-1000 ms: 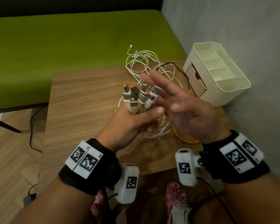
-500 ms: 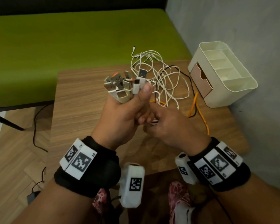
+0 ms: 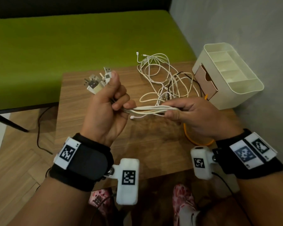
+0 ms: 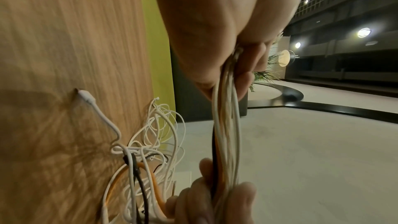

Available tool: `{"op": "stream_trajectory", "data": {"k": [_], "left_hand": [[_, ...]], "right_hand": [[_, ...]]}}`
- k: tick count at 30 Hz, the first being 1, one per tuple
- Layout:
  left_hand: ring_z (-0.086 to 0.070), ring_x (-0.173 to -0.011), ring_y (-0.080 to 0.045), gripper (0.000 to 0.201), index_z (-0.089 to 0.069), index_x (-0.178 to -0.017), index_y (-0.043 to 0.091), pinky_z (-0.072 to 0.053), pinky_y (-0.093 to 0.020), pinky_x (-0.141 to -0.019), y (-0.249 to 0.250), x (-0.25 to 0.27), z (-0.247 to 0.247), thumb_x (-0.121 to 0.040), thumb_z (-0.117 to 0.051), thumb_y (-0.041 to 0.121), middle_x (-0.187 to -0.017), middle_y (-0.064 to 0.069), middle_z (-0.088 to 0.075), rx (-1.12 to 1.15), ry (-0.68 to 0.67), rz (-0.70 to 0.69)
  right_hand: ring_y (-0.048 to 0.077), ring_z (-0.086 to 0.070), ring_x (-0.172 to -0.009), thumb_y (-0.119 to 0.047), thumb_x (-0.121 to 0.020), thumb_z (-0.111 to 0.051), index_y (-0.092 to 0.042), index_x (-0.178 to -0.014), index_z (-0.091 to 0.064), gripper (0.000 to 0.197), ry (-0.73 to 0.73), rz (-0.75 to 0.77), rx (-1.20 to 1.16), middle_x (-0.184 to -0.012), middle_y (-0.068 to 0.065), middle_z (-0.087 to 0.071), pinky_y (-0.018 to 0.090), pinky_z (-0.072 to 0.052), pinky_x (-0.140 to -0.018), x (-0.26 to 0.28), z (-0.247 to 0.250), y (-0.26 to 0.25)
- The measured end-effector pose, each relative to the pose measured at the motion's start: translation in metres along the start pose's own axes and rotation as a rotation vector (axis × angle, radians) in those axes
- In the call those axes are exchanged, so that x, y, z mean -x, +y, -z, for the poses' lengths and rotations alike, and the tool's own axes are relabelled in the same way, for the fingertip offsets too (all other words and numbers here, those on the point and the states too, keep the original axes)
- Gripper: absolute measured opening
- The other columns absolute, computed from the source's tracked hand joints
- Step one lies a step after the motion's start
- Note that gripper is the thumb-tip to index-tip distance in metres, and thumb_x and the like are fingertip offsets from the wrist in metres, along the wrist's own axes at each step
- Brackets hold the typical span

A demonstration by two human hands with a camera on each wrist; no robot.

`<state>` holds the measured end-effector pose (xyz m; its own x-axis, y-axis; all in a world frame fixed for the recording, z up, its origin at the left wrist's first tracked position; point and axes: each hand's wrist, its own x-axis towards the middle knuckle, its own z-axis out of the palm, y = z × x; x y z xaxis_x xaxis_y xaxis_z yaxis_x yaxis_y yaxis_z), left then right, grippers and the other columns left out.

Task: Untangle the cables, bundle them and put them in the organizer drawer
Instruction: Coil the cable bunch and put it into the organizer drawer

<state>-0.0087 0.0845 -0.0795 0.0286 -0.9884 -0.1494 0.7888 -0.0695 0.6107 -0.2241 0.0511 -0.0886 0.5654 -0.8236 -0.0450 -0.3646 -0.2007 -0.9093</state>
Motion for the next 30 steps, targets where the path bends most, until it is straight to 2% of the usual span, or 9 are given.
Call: {"op": "stream_trajectory", "data": {"k": [2, 5, 8, 11, 14, 18, 20, 23, 30], "left_hand": [[-0.028, -0.036, -0.003, 0.025, -0.042, -0.073, 0.018, -0.036, -0.015, -0.045, 0.001, -0.002, 0.002, -0.091, -0.054, 0.03, -0.058, 0.007, -0.031, 0.003, 0.003, 0.039], [-0.031, -0.037, -0.002, 0.021, -0.045, -0.074, 0.016, -0.037, -0.014, -0.045, -0.001, -0.006, 0.007, -0.087, -0.057, 0.028, -0.062, 0.004, -0.039, -0.067, -0.001, 0.14], [-0.032, -0.034, -0.002, 0.018, -0.049, -0.079, 0.012, -0.036, -0.011, -0.041, -0.011, -0.006, 0.008, -0.082, -0.06, 0.026, -0.075, -0.004, -0.05, -0.214, -0.014, 0.299], [-0.032, -0.035, -0.002, 0.021, -0.051, -0.083, 0.008, -0.033, -0.01, -0.039, -0.025, -0.002, 0.004, -0.08, -0.059, 0.027, -0.072, -0.002, -0.053, -0.318, -0.072, 0.42], [-0.032, -0.038, -0.002, 0.018, -0.058, -0.093, 0.006, -0.029, -0.01, -0.041, -0.038, 0.001, 0.003, -0.088, -0.058, 0.024, -0.065, 0.003, -0.054, -0.326, -0.173, 0.483], [-0.034, -0.043, -0.002, 0.016, -0.073, -0.087, 0.009, -0.03, -0.011, -0.044, -0.047, 0.002, 0.004, -0.081, -0.065, 0.022, -0.084, -0.009, -0.055, -0.361, -0.226, 0.578], [-0.037, -0.045, -0.002, 0.016, -0.075, -0.085, 0.009, -0.032, -0.011, -0.043, -0.048, 0.003, 0.002, -0.08, -0.064, 0.019, -0.085, -0.011, -0.064, -0.414, -0.231, 0.599], [-0.04, -0.04, -0.002, 0.013, -0.071, -0.086, 0.004, -0.032, -0.01, -0.041, -0.048, 0.003, 0.002, -0.079, -0.064, 0.013, -0.08, -0.012, -0.066, -0.452, -0.243, 0.598], [-0.043, -0.038, -0.002, 0.009, -0.068, -0.079, 0.009, -0.031, -0.011, -0.039, -0.046, 0.004, 0.001, -0.081, -0.064, 0.001, -0.076, -0.014, -0.059, -0.436, -0.286, 0.534]], "right_hand": [[0.004, -0.058, -0.067, -0.055, -0.086, -0.064, -0.041, -0.101, -0.073, 0.022, 0.037, -0.012, 0.007, -0.074, -0.014, -0.068, 0.026, -0.047, -0.067, 0.0, 0.004, 0.002], [0.0, -0.066, -0.086, -0.069, -0.077, -0.06, -0.047, -0.102, -0.073, 0.035, 0.053, -0.021, 0.102, -0.092, -0.02, -0.073, 0.033, -0.051, -0.082, 0.0, 0.008, 0.0], [0.002, -0.067, -0.1, -0.061, -0.073, -0.066, -0.041, -0.098, -0.074, 0.034, 0.074, -0.013, 0.13, -0.101, -0.018, -0.074, 0.039, -0.053, -0.095, -0.001, 0.01, -0.005], [0.003, -0.068, -0.095, -0.054, -0.068, -0.071, -0.037, -0.094, -0.074, 0.031, 0.121, 0.0, 0.119, -0.097, -0.017, -0.074, 0.039, -0.054, -0.092, -0.001, 0.01, -0.009], [0.008, -0.07, -0.089, -0.044, -0.069, -0.077, -0.03, -0.092, -0.073, 0.028, 0.152, 0.017, 0.079, -0.092, -0.01, -0.075, 0.04, -0.057, -0.087, 0.001, 0.011, -0.008], [0.01, -0.071, -0.087, -0.037, -0.07, -0.081, -0.029, -0.091, -0.071, 0.025, 0.168, 0.028, 0.063, -0.091, -0.009, -0.075, 0.042, -0.058, -0.085, 0.003, 0.013, -0.004], [0.009, -0.071, -0.085, -0.039, -0.068, -0.081, -0.029, -0.091, -0.07, 0.027, 0.172, 0.027, 0.048, -0.09, -0.009, -0.074, 0.04, -0.058, -0.083, 0.003, 0.012, -0.003], [0.009, -0.07, -0.081, -0.028, -0.073, -0.084, -0.028, -0.091, -0.069, 0.024, 0.165, 0.05, 0.067, -0.086, -0.01, -0.074, 0.039, -0.058, -0.078, 0.003, 0.009, -0.001], [0.0, -0.067, -0.078, -0.022, -0.073, -0.084, -0.025, -0.089, -0.069, 0.022, 0.161, 0.085, 0.108, -0.084, -0.017, -0.072, 0.015, -0.05, -0.069, 0.001, 0.006, -0.008]]}}
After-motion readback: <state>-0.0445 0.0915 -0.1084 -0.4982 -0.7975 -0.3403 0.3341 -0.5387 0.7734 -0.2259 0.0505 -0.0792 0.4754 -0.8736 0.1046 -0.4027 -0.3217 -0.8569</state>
